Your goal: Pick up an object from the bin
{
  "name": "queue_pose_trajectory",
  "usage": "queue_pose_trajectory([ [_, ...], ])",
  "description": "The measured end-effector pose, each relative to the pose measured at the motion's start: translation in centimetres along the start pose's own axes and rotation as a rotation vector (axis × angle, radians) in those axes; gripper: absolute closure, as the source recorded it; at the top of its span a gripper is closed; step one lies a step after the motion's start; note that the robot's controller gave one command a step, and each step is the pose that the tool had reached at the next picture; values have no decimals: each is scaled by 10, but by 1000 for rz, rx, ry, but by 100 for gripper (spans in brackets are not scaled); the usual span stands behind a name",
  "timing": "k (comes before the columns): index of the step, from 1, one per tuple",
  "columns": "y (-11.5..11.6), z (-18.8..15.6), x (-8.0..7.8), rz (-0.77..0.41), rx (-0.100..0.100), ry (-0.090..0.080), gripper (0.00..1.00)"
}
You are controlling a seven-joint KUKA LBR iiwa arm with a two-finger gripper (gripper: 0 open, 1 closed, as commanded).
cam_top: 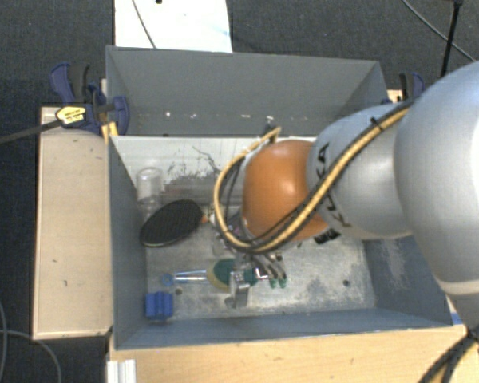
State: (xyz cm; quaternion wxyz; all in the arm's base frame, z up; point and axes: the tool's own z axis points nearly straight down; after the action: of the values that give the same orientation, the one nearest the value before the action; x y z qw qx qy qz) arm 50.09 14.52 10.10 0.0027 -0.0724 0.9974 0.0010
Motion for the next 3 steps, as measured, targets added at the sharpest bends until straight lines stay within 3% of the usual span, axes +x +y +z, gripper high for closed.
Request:
queue_pose_trajectory([
  [1, -7, -4, 0, 110, 0, -1, 0],
  [2, -7, 32, 6, 211, 2, 8, 0],
  [3, -7, 32, 6, 214, 1, 7, 0],
])
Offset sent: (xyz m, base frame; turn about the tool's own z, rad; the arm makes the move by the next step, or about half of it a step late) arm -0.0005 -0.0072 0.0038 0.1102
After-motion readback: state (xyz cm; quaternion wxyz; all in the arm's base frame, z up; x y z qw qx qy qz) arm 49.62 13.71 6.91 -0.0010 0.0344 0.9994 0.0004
